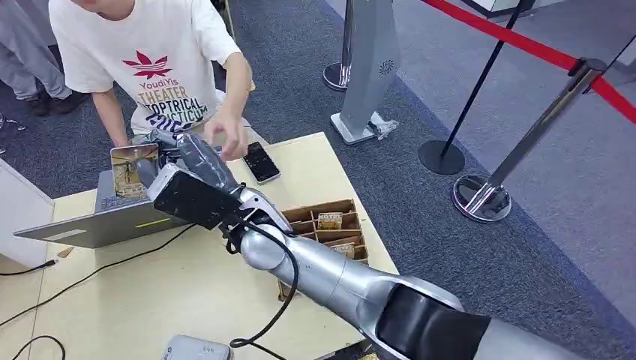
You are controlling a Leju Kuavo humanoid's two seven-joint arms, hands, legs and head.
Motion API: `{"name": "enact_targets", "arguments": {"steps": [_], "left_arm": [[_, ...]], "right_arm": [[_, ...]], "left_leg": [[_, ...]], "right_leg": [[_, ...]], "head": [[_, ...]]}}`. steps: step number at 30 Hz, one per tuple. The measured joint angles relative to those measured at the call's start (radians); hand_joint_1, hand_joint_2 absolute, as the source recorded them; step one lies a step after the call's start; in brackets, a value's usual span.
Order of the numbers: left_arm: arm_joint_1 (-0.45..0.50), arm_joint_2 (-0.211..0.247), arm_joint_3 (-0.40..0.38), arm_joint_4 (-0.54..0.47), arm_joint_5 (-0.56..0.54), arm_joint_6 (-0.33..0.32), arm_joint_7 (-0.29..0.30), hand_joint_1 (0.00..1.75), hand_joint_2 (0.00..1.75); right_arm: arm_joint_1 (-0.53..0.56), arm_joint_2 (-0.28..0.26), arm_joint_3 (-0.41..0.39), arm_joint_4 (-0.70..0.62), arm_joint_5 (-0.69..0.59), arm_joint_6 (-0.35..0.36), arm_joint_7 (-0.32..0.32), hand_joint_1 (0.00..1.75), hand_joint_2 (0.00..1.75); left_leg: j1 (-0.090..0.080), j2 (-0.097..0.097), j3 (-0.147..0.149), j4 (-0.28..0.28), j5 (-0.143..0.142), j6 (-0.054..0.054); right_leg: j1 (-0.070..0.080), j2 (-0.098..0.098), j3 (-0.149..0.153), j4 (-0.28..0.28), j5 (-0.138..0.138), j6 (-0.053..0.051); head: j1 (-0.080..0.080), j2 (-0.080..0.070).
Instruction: Pass the card to the sensor for recognition and then transmit it.
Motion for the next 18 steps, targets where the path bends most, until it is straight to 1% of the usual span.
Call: {"name": "enact_targets", "arguments": {"steps": [1, 5, 13, 18], "left_arm": [[-0.001, 0.000, -0.002, 0.000, -0.002, -0.002, 0.001, 0.00, 1.75], [-0.007, 0.000, -0.018, 0.000, -0.009, -0.009, 0.011, 0.00, 1.75], [-0.022, 0.000, -0.058, 0.000, -0.031, -0.024, 0.037, 0.00, 1.75], [-0.029, 0.000, -0.078, -0.001, -0.034, -0.030, 0.042, 0.00, 1.75]], "right_arm": [[-0.004, 0.003, -0.003, 0.009, 0.018, -0.015, 0.000, 1.75, 1.75], [-0.032, 0.018, -0.024, 0.060, 0.133, -0.117, -0.005, 1.75, 1.75], [-0.032, 0.024, -0.043, 0.111, 0.273, -0.261, -0.039, 1.75, 1.75], [-0.020, 0.024, -0.043, 0.131, 0.338, -0.329, -0.062, 1.75, 1.75]], "left_leg": [[0.000, 0.000, 0.000, 0.000, 0.000, 0.000], [0.000, 0.000, 0.000, 0.000, 0.000, 0.000], [0.000, 0.000, 0.000, 0.000, 0.000, 0.000], [0.000, 0.000, 0.000, 0.000, 0.000, 0.000]], "right_leg": [[0.000, 0.000, 0.000, 0.000, 0.000, 0.000], [0.000, 0.000, 0.000, 0.000, 0.000, 0.000], [0.000, 0.000, 0.000, 0.000, 0.000, 0.000], [0.000, 0.000, 0.000, 0.000, 0.000, 0.000]], "head": [[0.000, 0.000], [0.000, 0.000], [0.000, 0.000], [0.000, 0.000]]}}
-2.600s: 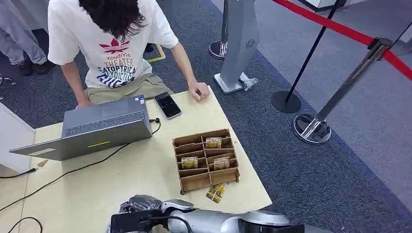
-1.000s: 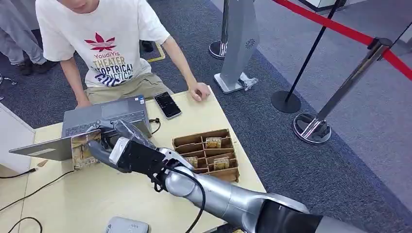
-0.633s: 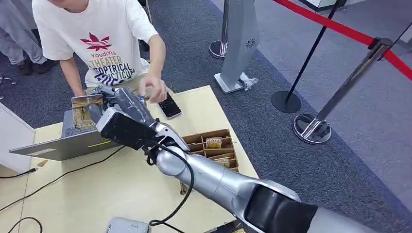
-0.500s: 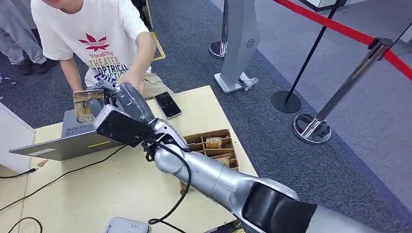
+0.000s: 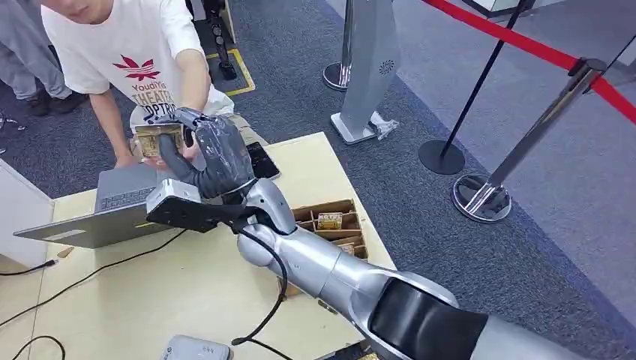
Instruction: Pass the card to the sensor for recognition and then transmit it.
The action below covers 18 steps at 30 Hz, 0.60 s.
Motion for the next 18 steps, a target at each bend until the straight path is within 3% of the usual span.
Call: {"name": "enact_targets", "arguments": {"steps": [5, 6, 7, 8, 10, 18], "left_arm": [[-0.001, 0.000, -0.019, -0.003, 0.000, -0.003, 0.002, 0.00, 1.75], [-0.001, 0.000, -0.022, -0.005, 0.002, -0.002, 0.002, 0.00, 1.75], [-0.001, 0.000, -0.023, -0.005, 0.003, -0.002, 0.003, 0.00, 1.75], [-0.001, 0.000, -0.023, -0.005, 0.005, -0.002, 0.006, 0.00, 1.75], [-0.001, 0.000, -0.025, -0.006, 0.009, -0.001, 0.010, 0.00, 1.75], [0.000, 0.000, -0.026, -0.009, 0.023, 0.002, 0.010, 0.00, 1.75]], "right_arm": [[0.022, 0.000, -0.011, 0.016, 0.077, -0.005, -0.018, 1.75, 1.75], [0.028, 0.000, -0.018, 0.019, 0.094, -0.005, -0.021, 1.41, 1.75], [0.036, 0.000, -0.024, 0.022, 0.111, -0.005, -0.027, 0.23, 1.75], [0.043, 0.000, -0.027, 0.026, 0.123, -0.005, -0.029, 0.09, 1.75], [0.054, 0.000, -0.028, 0.038, 0.132, -0.005, -0.032, 0.00, 1.75], [0.066, 0.000, -0.028, 0.077, 0.110, -0.005, -0.030, 0.00, 1.75]], "left_leg": [[0.000, 0.000, 0.000, 0.000, 0.000, 0.000], [0.000, 0.000, 0.000, 0.000, 0.000, 0.000], [0.000, 0.000, 0.000, 0.000, 0.000, 0.000], [0.000, 0.000, 0.000, 0.000, 0.000, 0.000], [0.000, 0.000, 0.000, 0.000, 0.000, 0.000], [0.000, 0.000, 0.000, 0.000, 0.000, 0.000]], "right_leg": [[0.000, 0.000, 0.000, 0.000, 0.000, 0.000], [0.000, 0.000, 0.000, 0.000, 0.000, 0.000], [0.000, 0.000, 0.000, 0.000, 0.000, 0.000], [0.000, 0.000, 0.000, 0.000, 0.000, 0.000], [0.000, 0.000, 0.000, 0.000, 0.000, 0.000], [0.000, 0.000, 0.000, 0.000, 0.000, 0.000]], "head": [[0.000, 0.000], [0.000, 0.000], [0.000, 0.000], [0.000, 0.000], [0.000, 0.000], [0.000, 0.000]]}}
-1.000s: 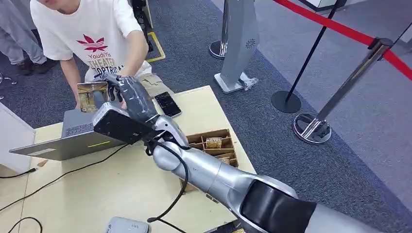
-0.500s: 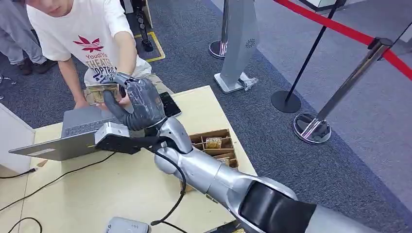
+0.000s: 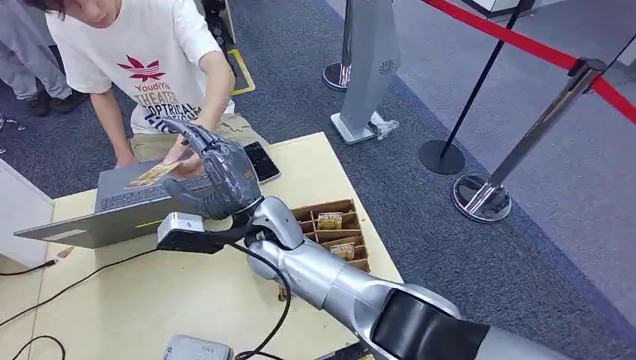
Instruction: Pass the card to the sensor for recognition and then transmit it.
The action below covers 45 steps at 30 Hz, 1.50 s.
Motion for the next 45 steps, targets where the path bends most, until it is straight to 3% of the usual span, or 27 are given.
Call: {"name": "enact_targets", "arguments": {"steps": [6, 14, 23, 32, 37, 42, 44, 45], "left_arm": [[0.003, 0.000, 0.000, 0.000, 0.020, 0.010, -0.001, 0.00, 1.75], [0.018, 0.002, 0.001, 0.000, 0.044, 0.016, -0.017, 0.00, 1.75], [0.020, 0.006, 0.001, 0.000, 0.050, 0.016, -0.021, 0.00, 1.75], [0.053, 0.010, 0.014, 0.000, 0.104, 0.019, -0.057, 0.00, 1.75], [0.080, 0.015, 0.042, 0.000, 0.140, 0.031, -0.084, 0.00, 1.75], [0.097, 0.014, 0.075, 0.000, 0.159, 0.040, -0.095, 0.00, 1.75], [0.099, 0.014, 0.083, 0.000, 0.162, 0.043, -0.096, 0.00, 1.75], [0.101, 0.014, 0.085, 0.000, 0.163, 0.043, -0.096, 0.00, 1.75]], "right_arm": [[0.017, 0.000, 0.001, -0.022, -0.060, 0.005, -0.016, 0.00, 1.75], [0.095, -0.035, 0.021, -0.224, -0.066, 0.018, 0.003, 0.00, 1.75], [0.127, -0.066, 0.035, -0.318, -0.058, 0.020, 0.007, 0.00, 1.75], [0.303, -0.198, 0.035, -0.488, 0.160, 0.008, 0.080, 0.00, 1.75], [0.378, -0.260, 0.026, -0.521, 0.270, 0.045, 0.123, 0.00, 1.75], [0.411, -0.292, 0.019, -0.527, 0.349, 0.071, 0.145, 0.37, 1.75], [0.416, -0.299, 0.019, -0.527, 0.354, 0.073, 0.149, 0.59, 1.75], [0.417, -0.303, 0.019, -0.527, 0.356, 0.073, 0.150, 0.58, 1.75]], "left_leg": [[0.000, 0.000, 0.000, 0.000, 0.000, 0.000], [0.000, 0.000, 0.000, 0.000, 0.000, 0.000], [0.000, 0.000, 0.000, 0.000, 0.000, 0.000], [0.000, 0.000, -0.001, 0.000, -0.002, 0.000], [0.000, 0.000, -0.001, 0.000, -0.002, 0.000], [0.000, 0.000, -0.001, 0.000, -0.002, 0.000], [0.000, 0.000, -0.001, 0.000, -0.002, 0.000], [0.000, 0.000, -0.001, 0.000, -0.002, 0.000]], "right_leg": [[0.000, 0.000, 0.000, 0.000, 0.000, 0.000], [0.000, 0.000, -0.001, 0.000, 0.000, 0.000], [0.000, 0.000, -0.001, 0.000, 0.000, 0.000], [0.000, 0.000, -0.001, -0.001, -0.001, 0.000], [0.000, 0.000, -0.001, -0.001, -0.001, 0.000], [0.000, 0.000, -0.001, -0.001, -0.001, 0.000], [0.000, 0.000, -0.001, -0.001, -0.001, 0.000], [0.000, 0.000, -0.001, -0.001, -0.001, 0.000]], "head": [[0.000, 0.000], [0.000, 0.000], [0.000, 0.000], [0.000, 0.000], [0.000, 0.000], [0.000, 0.000], [0.000, 0.000], [0.000, 0.000]]}}
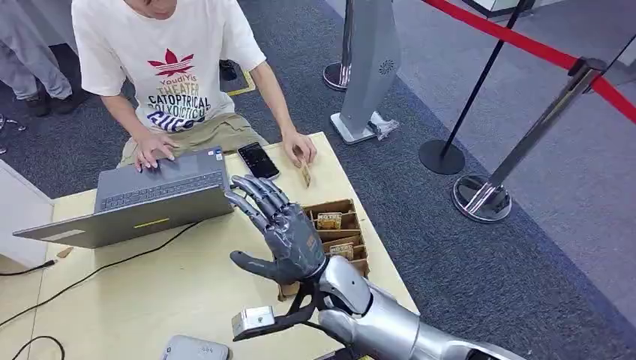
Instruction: Pass the card to the sensor for recognition and then transmit it.
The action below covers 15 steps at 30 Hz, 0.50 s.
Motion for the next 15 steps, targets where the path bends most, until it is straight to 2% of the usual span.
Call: {"name": "enact_targets", "arguments": {"steps": [1, 2, 4, 5, 10, 13, 15], "left_arm": [[0.002, 0.000, 0.003, 0.000, 0.000, 0.000, 0.000, 0.00, 1.75], [0.003, 0.000, 0.006, 0.000, 0.000, 0.001, 0.000, 0.00, 1.75], [0.004, -0.003, 0.015, 0.000, 0.000, 0.002, 0.000, 0.00, 1.75], [0.005, -0.005, 0.019, 0.000, 0.000, 0.003, 0.000, 0.00, 1.75], [0.006, -0.008, 0.026, 0.000, -0.003, 0.003, 0.000, 0.00, 1.75], [0.006, -0.008, 0.033, 0.000, -0.005, 0.002, 0.000, 0.00, 1.75], [0.006, -0.009, 0.041, 0.000, -0.005, 0.002, 0.000, 0.00, 1.75]], "right_arm": [[0.002, -0.004, 0.000, 0.000, 0.009, 0.000, 0.002, 0.58, 1.75], [0.004, -0.006, 0.000, 0.000, 0.015, 0.000, 0.003, 0.51, 1.75], [0.008, -0.012, -0.001, 0.000, 0.038, 0.000, 0.013, 0.51, 1.75], [0.010, -0.014, -0.001, 0.000, 0.055, 0.000, 0.019, 0.56, 1.75], [0.018, -0.020, -0.001, 0.003, 0.161, -0.001, 0.058, 0.51, 1.75], [0.020, -0.021, -0.001, 0.013, 0.198, -0.001, 0.073, 0.56, 1.75], [0.020, -0.023, -0.001, 0.020, 0.217, 0.000, 0.082, 0.68, 1.75]], "left_leg": [[0.000, 0.000, 0.000, 0.000, 0.000, 0.000], [0.000, 0.000, 0.000, 0.000, 0.000, 0.000], [0.000, 0.000, 0.000, 0.000, 0.000, 0.000], [0.000, 0.000, 0.000, 0.000, 0.000, 0.000], [0.000, 0.000, 0.000, 0.000, 0.000, 0.000], [0.000, 0.000, 0.000, 0.000, 0.000, 0.000], [0.000, 0.000, 0.000, 0.000, 0.000, 0.000]], "right_leg": [[0.000, 0.000, 0.000, 0.000, 0.000, 0.000], [0.000, 0.000, 0.000, 0.000, 0.000, 0.000], [0.000, 0.000, 0.000, 0.000, 0.000, 0.000], [0.000, 0.000, 0.000, 0.000, 0.000, 0.000], [0.000, 0.000, 0.000, 0.000, 0.000, 0.000], [0.000, 0.000, 0.000, 0.000, 0.000, 0.000], [0.000, 0.000, 0.000, 0.000, 0.000, 0.000]], "head": [[0.000, 0.000], [0.000, 0.000], [0.000, 0.000], [0.000, 0.000], [0.000, 0.000], [0.000, 0.000], [0.000, 0.000]]}}
